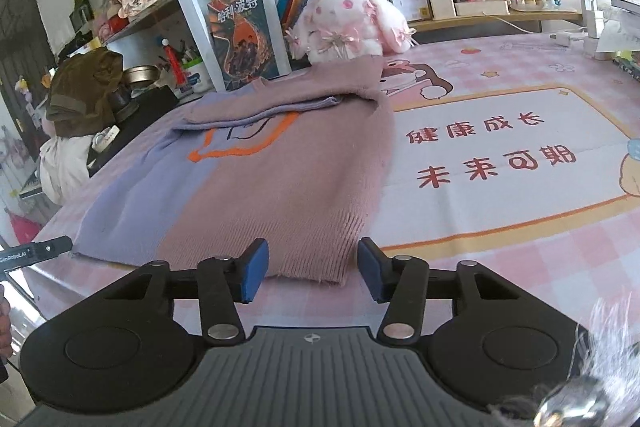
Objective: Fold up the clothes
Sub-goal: 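Grasp the pink side edge with the right gripper while the left gripper grasps the lavender hem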
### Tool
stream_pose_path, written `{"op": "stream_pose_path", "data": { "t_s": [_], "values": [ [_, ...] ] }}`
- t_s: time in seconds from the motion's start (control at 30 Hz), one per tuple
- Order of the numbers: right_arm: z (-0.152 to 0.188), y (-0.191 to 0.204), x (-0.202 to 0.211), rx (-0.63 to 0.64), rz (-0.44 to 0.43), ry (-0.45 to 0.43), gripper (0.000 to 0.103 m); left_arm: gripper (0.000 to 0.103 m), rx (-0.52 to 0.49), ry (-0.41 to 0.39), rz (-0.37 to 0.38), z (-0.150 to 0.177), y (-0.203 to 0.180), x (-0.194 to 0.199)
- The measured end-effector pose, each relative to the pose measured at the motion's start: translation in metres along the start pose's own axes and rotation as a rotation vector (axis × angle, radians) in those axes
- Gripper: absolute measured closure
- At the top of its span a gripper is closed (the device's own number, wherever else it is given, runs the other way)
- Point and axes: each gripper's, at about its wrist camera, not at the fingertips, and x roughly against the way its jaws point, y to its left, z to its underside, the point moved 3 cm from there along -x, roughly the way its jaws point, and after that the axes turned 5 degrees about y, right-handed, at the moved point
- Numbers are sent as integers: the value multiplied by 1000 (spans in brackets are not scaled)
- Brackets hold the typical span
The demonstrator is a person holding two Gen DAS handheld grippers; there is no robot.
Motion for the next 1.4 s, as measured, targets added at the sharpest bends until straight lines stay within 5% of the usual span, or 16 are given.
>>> {"op": "stream_pose_path", "data": {
  "t_s": [0.23,0.5,0.77,0.83,1.2,1.27,1.4],
  "values": [
    [-4,-4,-8,-13,2,0,82,103,30,16,39,-6,-2,-11],
    [-16,-5,5,-70,-104,-83,92,103,-44,-71,95,-19,-29,7],
    [-8,-14,-3,-112,-81,-17,86,96,10,7,92,-10,-17,-3],
    [-6,-14,-4,-114,-84,-10,85,86,19,27,88,-7,-13,-5],
    [-3,-17,-5,-101,-85,-3,81,82,41,44,107,-2,-10,-8],
    [-4,-18,-5,-104,-58,-13,80,79,41,39,100,-4,-10,-9],
    [-9,-26,-5,-127,-40,-25,65,54,65,19,120,-12,-2,-12]
  ]
}}
